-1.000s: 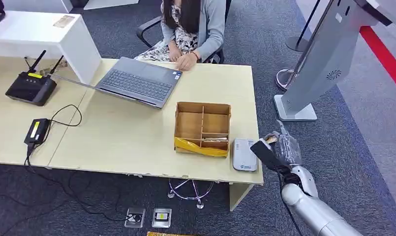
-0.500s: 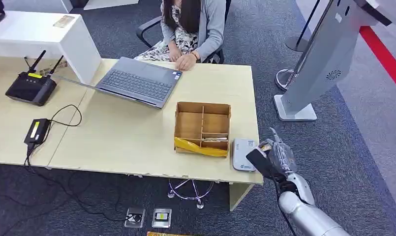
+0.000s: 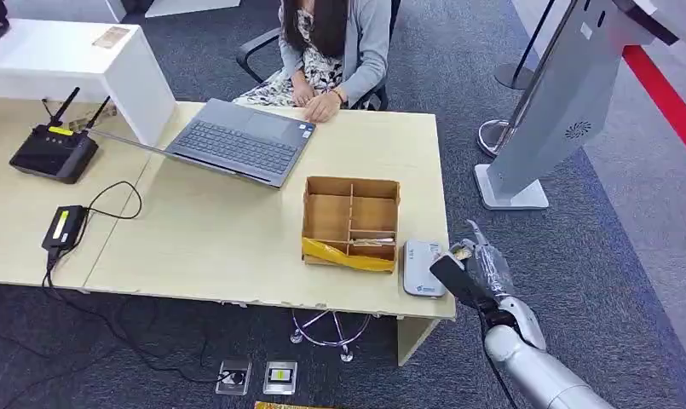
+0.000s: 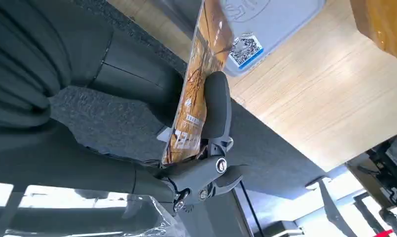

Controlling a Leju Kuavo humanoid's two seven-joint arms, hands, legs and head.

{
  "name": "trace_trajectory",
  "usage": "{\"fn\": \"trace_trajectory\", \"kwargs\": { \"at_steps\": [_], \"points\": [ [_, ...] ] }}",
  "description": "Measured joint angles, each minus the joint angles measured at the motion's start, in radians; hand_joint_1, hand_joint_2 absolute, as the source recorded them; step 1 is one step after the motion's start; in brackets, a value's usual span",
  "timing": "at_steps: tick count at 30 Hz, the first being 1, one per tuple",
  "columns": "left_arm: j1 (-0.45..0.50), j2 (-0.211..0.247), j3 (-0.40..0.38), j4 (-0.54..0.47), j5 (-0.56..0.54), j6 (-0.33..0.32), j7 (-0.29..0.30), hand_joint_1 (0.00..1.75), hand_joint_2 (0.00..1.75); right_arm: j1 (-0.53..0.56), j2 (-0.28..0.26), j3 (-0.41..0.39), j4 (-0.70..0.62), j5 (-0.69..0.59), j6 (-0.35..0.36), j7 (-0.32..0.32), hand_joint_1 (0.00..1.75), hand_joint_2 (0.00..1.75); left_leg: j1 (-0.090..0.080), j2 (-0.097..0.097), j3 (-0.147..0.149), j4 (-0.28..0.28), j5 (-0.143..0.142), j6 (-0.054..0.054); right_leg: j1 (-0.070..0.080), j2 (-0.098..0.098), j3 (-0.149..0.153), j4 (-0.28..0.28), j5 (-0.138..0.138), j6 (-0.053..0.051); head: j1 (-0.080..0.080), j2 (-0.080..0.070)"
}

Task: Pass the card to the sensor for recognition and then transmit it.

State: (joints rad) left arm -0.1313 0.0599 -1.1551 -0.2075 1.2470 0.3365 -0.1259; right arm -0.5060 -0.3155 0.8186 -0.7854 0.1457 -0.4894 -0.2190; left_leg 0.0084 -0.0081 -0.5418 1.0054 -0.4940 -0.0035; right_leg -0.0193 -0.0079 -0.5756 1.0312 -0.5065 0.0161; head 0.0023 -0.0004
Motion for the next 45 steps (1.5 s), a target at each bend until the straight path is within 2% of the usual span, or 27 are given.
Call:
{"fn": "trace_trajectory", "kwargs": {
  "at_steps": [10, 28, 32, 36, 38, 41, 45],
  "points": [
    [0.0, -0.018, 0.0, 0.0, 0.003, 0.048, 0.0, 0.0, 0.0, -0.024, 0.021, 0.0, 0.099, -0.027, 0.0, -0.05, 1.75, 1.75, 0.0, 0.0, 0.001, 0.0, 0.0, 0.0, 0.0, 0.0, 0.001, 0.0, 0.0, 0.0, 0.0, 0.0],
    [0.0, -0.025, 0.0, 0.0, 0.002, 0.039, -0.007, 0.0, 0.0, -0.055, 0.048, -0.001, 0.169, -0.027, -0.011, -0.075, 1.75, 1.75, 0.0, 0.001, 0.003, 0.0, 0.0, 0.0, 0.0, 0.001, 0.003, 0.0, 0.001, 0.0, 0.0, 0.0],
    [0.0, -0.025, 0.0, 0.0, -0.007, 0.018, -0.009, 0.0, 0.0, -0.073, 0.051, 0.0, 0.165, -0.016, -0.03, -0.08, 1.75, 1.75, 0.0, 0.001, 0.003, 0.0, 0.0, 0.0, 0.0, 0.002, 0.003, 0.0, 0.002, 0.0, 0.0, 0.0],
    [0.0, -0.016, 0.0, 0.0, -0.019, -0.026, -0.012, 0.0, 0.0, -0.1, 0.05, 0.0, 0.116, 0.03, -0.037, -0.025, 1.75, 1.75, 0.0, 0.001, 0.002, 0.0, 0.001, 0.0, 0.0, 0.002, 0.002, 0.0, 0.003, 0.0, 0.0, 0.0],
    [0.0, -0.013, 0.0, 0.0, -0.027, -0.039, -0.017, 0.0, 0.0, -0.127, 0.047, 0.0, 0.058, 0.096, -0.034, 0.032, 1.75, 1.75, 0.0, 0.003, 0.001, 0.0, 0.001, 0.0, 0.0, 0.003, 0.0, 0.001, 0.003, 0.0, 0.0, 0.0],
    [0.0, -0.008, -0.001, 0.0, -0.033, -0.05, -0.02, 0.0, 0.0, -0.181, 0.045, 0.0, -0.013, 0.161, -0.015, 0.078, 1.75, 1.75, 0.0, 0.004, 0.001, 0.0, 0.001, 0.0, 0.0, 0.003, 0.0, 0.001, 0.003, 0.0, 0.0, 0.0],
    [0.0, -0.003, -0.001, 0.0, -0.038, -0.061, -0.019, 0.0, 0.0, -0.29, 0.052, 0.001, -0.055, 0.207, 0.052, 0.081, 1.75, 1.75, 0.0, 0.004, -0.001, 0.0, 0.001, 0.0, 0.0, 0.004, -0.001, 0.001, 0.003, 0.0, 0.001, 0.0]
  ]
}}
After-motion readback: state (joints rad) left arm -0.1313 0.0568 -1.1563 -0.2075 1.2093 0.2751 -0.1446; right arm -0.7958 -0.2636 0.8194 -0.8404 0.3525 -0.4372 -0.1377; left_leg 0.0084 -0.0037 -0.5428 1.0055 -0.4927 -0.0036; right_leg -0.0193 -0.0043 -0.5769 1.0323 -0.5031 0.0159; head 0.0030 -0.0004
